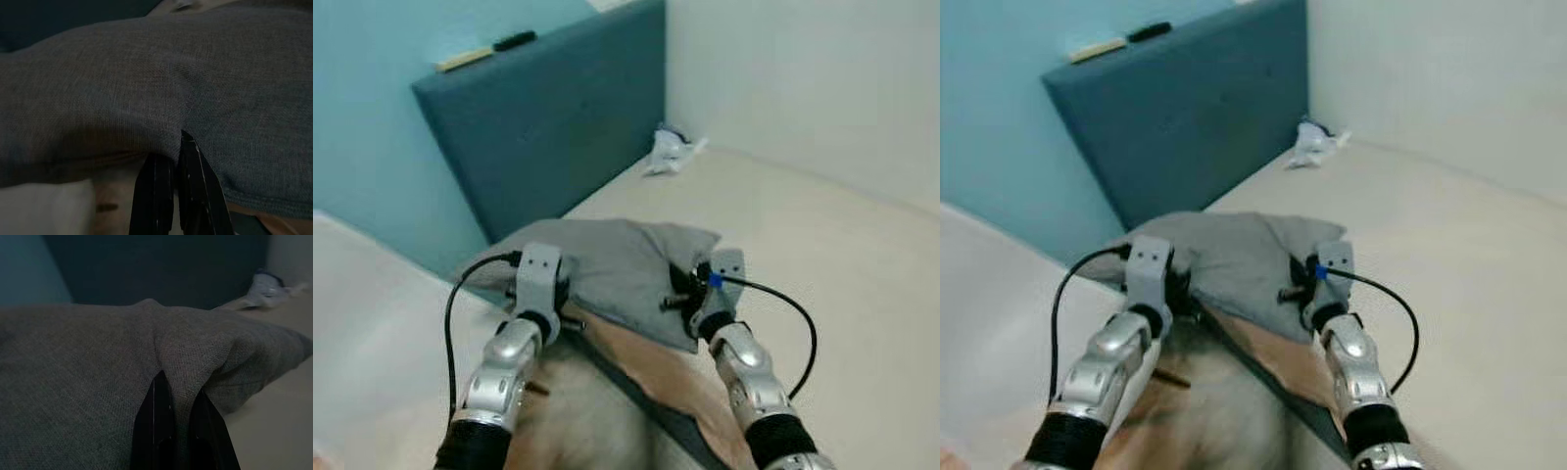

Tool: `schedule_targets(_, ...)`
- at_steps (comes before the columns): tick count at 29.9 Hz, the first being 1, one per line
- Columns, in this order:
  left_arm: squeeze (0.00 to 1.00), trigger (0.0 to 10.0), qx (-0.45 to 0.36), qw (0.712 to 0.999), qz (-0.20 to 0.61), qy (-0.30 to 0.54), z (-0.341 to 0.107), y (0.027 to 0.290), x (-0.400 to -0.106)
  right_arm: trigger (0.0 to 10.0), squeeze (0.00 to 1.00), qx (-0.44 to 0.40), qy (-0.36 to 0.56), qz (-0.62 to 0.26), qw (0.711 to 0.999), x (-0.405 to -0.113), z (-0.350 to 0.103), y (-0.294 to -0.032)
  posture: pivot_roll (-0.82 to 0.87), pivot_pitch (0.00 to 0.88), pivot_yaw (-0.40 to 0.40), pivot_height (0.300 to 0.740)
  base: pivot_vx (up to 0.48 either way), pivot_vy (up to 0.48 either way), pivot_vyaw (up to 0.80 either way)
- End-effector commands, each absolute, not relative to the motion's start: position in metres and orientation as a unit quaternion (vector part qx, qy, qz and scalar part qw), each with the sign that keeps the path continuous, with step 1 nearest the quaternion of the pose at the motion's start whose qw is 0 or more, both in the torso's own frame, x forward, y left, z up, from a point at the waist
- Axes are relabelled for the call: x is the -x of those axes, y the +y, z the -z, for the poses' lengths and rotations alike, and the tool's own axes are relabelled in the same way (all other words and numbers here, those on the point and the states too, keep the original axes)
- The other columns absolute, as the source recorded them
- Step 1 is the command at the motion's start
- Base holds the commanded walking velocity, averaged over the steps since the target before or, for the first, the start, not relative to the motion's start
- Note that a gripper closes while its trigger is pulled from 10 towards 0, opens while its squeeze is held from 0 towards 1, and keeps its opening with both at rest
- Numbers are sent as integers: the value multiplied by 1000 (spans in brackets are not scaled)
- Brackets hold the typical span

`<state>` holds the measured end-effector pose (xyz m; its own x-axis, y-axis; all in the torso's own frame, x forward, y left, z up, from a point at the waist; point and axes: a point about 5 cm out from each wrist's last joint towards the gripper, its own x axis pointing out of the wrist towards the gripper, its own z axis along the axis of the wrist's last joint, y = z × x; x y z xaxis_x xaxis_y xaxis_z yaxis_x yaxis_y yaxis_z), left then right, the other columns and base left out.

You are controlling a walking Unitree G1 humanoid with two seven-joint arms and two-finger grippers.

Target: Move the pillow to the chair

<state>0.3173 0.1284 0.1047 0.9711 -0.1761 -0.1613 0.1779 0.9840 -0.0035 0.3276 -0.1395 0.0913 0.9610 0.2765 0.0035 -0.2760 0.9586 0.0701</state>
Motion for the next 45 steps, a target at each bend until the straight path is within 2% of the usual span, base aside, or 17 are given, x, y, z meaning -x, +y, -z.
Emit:
schedule_targets(1,0,10000,-5,995,41,86,-103,149,-317,10000,0,-34,-10,-132,991,-329,-97,-144,31,79,43,740,0,0,788)
schedule_targets(30,0,10000,3,995,32,99,-98,147,-316,10000,0,-27,-10,-138,990,-334,-101,-149,20,71,24,740,0,0,788)
schedule_targets(40,0,10000,4,996,8,92,-96,145,-319,10000,0,6,-6,-169,986,-342,-110,-153,-19,66,-74,740,0,0,786)
schedule_targets(45,0,10000,8,996,4,91,-95,144,-317,10000,0,12,-6,-174,985,-345,-114,-156,-20,71,-78,740,0,0,786)
